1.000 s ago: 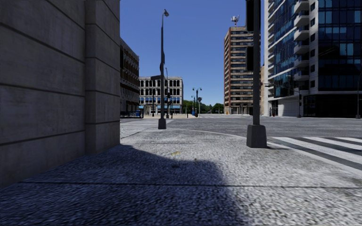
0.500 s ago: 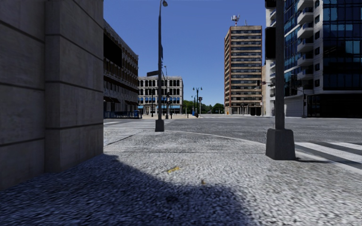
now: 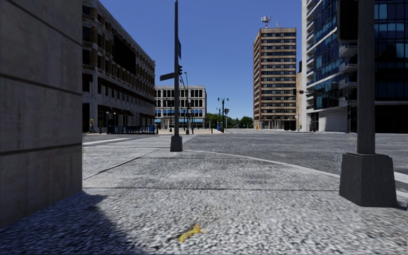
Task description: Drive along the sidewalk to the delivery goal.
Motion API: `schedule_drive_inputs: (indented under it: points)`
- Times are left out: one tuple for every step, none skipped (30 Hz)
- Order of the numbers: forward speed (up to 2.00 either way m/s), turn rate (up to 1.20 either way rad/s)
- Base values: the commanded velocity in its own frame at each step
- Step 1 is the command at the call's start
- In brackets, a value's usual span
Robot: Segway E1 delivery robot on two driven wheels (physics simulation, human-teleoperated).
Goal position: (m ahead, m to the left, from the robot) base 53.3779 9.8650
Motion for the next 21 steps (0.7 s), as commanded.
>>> schedule_drive_inputs:
  points:
    - [2.00, 0.00]
    - [2.00, 0.00]
    - [2.00, 0.00]
    - [2.00, 0.05]
    - [2.00, 0.10]
    - [2.00, 0.15]
    - [2.00, 0.24]
    - [2.00, 0.32]
    - [2.00, 0.32]
    - [2.00, 0.35]
    - [2.00, 0.35]
    - [2.00, 0.35]
    - [2.00, 0.35]
    - [2.00, 0.35]
    - [2.00, 0.35]
    - [2.00, 0.35]
    - [2.00, 0.35]
    - [2.00, 0.35]
    - [2.00, 0.35]
    - [2.00, 0.35]
    - [2.00, 0.35]
